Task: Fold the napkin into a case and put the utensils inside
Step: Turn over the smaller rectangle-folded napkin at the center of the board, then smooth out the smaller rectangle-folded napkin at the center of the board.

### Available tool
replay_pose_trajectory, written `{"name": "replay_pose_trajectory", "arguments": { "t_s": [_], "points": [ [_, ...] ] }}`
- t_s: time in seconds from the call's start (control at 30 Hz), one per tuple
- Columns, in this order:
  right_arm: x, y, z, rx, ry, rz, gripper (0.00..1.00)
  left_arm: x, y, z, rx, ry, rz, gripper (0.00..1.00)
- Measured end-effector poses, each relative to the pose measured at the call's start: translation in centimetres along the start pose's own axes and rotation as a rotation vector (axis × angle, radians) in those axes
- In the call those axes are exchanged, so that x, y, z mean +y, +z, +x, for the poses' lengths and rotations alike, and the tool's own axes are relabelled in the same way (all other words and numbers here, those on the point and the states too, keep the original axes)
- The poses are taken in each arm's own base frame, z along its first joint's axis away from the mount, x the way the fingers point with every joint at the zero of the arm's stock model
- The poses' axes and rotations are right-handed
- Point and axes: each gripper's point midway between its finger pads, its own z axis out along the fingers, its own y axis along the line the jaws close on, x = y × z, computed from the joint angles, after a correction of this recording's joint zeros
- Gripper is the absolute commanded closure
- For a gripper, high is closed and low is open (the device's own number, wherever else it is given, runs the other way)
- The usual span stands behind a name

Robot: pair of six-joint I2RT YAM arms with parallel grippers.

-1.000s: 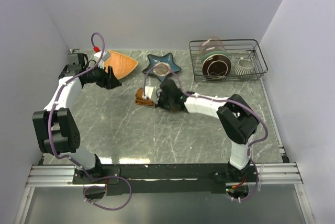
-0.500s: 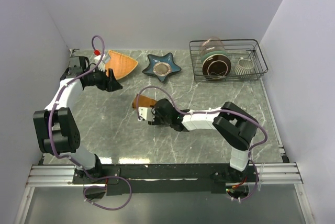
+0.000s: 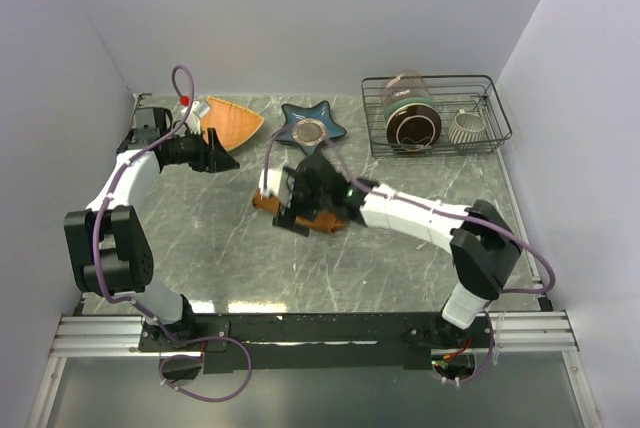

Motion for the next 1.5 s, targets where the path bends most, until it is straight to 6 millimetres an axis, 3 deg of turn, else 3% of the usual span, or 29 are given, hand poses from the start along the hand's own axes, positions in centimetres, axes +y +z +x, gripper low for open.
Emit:
{"name": "replay_pose_trajectory", "arguments": {
  "t_s": [0.07,0.17,0.2,0.3,0.4,0.5,0.6,0.77,0.97,1.13,1.23,1.4,1.5],
  "points": [
    [-1.5,-1.3,-1.4,-0.033,0.093,-0.039,0.16,-0.9,0.6,-0.2,-0.007,-0.034,0.028,0.43],
    [-5.1,-3.6,-1.7,-0.060,0.289,-0.085,0.39,-2.7,2.3,0.4,-0.001,-0.104,0.088,0.60],
    [-6.4,-4.2,-1.3,-0.065,0.357,-0.095,0.50,-3.5,3.0,0.9,0.004,-0.132,0.115,0.63],
    [-8.9,-5.1,1.5,-0.057,0.603,-0.164,0.58,-5.5,5.1,2.5,0.039,-0.230,0.186,0.74],
    [-8.5,-4.6,5.4,0.001,0.821,-0.244,0.59,-6.3,7.0,3.7,0.070,-0.315,0.234,0.77],
    [-5.6,-3.5,8.1,0.078,0.988,-0.341,0.59,-6.0,8.5,4.4,0.091,-0.387,0.249,0.77],
    [-2.9,-2.9,9.1,0.133,1.069,-0.410,0.59,-4.8,10.2,4.9,0.100,-0.461,0.250,0.79],
    [-1.6,-1.5,10.1,0.173,1.106,-0.456,0.59,-2.5,12.5,7.1,0.139,-0.590,0.235,0.82],
    [-0.1,-0.3,12.3,0.231,1.158,-0.481,0.59,-0.7,14.0,10.0,0.195,-0.682,0.211,0.81],
    [0.6,-0.1,12.3,0.231,1.187,-0.509,0.58,0.4,14.2,11.2,0.212,-0.725,0.201,0.74],
    [0.7,0.0,12.0,0.229,1.187,-0.515,0.53,0.4,14.1,10.7,0.218,-0.712,0.221,0.68],
    [1.5,-0.1,10.7,0.227,1.174,-0.555,0.35,0.3,13.9,8.7,0.230,-0.581,0.242,0.57],
    [0.8,-0.8,9.8,0.221,1.163,-0.555,0.23,0.0,12.8,7.4,0.243,-0.435,0.228,0.53]
  ]
}}
